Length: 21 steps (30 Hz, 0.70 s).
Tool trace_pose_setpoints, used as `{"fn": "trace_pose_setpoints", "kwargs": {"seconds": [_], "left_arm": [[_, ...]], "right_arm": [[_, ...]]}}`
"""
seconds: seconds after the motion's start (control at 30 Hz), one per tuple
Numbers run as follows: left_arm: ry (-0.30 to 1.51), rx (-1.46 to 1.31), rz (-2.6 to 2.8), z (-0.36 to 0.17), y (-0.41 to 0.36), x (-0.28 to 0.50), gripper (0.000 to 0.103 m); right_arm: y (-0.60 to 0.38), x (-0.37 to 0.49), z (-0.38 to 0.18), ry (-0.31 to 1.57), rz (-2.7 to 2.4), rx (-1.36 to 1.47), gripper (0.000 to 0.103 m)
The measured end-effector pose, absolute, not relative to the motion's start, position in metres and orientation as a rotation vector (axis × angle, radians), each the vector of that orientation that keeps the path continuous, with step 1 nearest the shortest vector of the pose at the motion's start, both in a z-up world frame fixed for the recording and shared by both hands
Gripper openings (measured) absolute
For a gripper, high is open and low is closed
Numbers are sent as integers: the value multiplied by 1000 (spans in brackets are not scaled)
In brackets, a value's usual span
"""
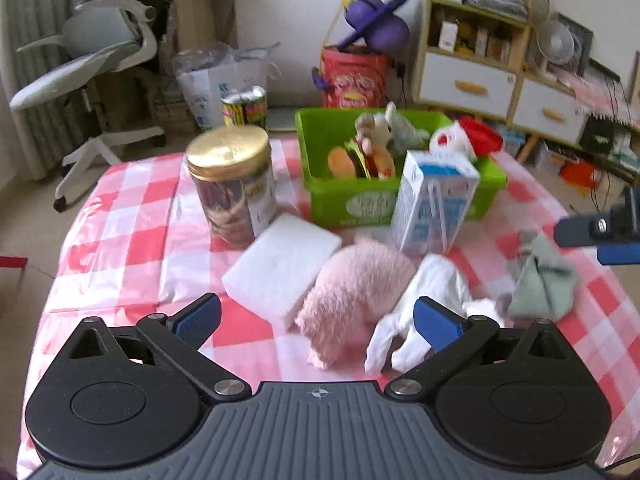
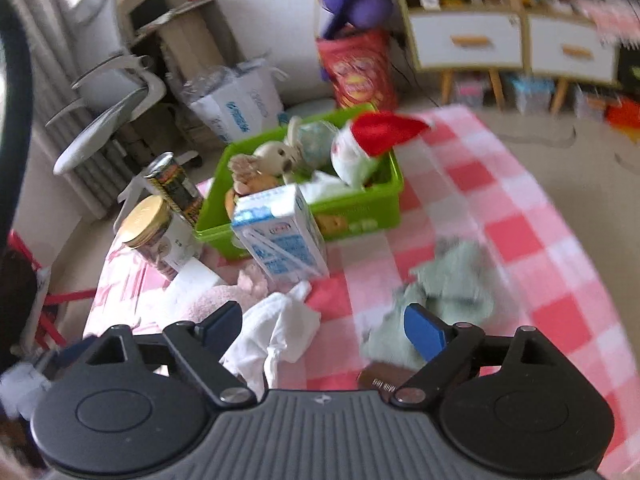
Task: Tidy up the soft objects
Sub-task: 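Withdraw both tools from the bin toward the pink plush and white cloth, then grasp the white cloth with the right tool while the left tool grasps the pink plush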
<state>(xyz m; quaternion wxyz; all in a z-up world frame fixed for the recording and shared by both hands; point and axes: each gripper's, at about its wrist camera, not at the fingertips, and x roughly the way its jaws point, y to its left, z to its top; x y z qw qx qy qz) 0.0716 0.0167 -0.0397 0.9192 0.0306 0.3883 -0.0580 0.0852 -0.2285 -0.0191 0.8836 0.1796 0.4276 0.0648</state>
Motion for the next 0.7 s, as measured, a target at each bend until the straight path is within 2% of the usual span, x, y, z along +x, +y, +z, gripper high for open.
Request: {"fn": "trace_pose_setpoints", "kwargs": {"seconds": [0.27, 0.5, 0.7], "left_arm": [[773, 32, -193, -63, 24, 80, 94], [758, -63, -271, -77, 34, 91, 77], [778, -47, -295, -85, 27, 96, 67]], "right_arm": [[-217, 97, -48, 975, 126, 514, 66], [-210, 111, -76, 1030, 120, 746, 66], [-192, 120, -93, 1067, 125, 826, 50]]}}
